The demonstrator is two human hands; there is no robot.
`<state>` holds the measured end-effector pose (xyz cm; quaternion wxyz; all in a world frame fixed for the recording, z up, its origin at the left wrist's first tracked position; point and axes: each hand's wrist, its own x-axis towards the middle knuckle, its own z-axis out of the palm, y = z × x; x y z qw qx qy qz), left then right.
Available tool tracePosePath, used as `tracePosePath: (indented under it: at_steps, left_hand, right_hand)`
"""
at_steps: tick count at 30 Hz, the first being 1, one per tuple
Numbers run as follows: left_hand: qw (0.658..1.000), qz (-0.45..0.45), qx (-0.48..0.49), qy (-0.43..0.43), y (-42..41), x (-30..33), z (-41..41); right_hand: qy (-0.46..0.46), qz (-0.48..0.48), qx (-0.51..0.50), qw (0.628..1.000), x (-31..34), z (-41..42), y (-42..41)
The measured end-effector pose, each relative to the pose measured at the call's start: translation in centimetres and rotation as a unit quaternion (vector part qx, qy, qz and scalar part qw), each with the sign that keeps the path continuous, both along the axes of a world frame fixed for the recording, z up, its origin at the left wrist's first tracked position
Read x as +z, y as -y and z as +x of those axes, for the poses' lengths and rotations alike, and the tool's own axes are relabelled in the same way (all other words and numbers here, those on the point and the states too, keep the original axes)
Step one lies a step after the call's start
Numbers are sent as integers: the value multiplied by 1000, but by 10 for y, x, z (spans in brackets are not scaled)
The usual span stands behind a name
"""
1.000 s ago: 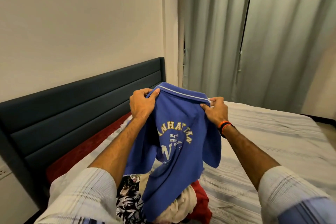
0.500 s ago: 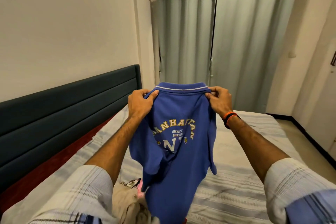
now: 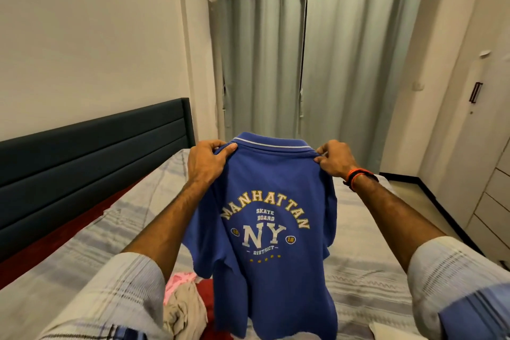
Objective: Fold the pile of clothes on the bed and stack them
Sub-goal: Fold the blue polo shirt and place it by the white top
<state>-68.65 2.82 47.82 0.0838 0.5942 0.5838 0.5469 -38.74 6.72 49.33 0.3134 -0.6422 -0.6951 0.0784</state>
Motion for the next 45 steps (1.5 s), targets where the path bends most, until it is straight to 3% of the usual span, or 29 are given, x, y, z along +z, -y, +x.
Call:
tracePosePath:
  at_steps: [11, 16, 28, 39, 45]
  left_hand:
    - [997, -46, 2, -61, -27, -7, 33]
    - [996, -54, -30, -63, -38, -12, 32]
    - [990, -50, -90, -96, -67, -21, 25]
    - [977, -80, 3, -196, -95, -28, 25]
    - [969, -137, -9, -204, -100, -21, 30]
  right_hand:
    - [-122, -2, 18, 992, -24, 58, -7]
    - [-90, 59, 29, 994, -22, 67, -13]
    - [9, 7, 34, 999, -18, 73, -17]
    - [31, -3, -65, 997, -18, 63, -21]
    - [71, -6, -94, 993, -19, 59, -22]
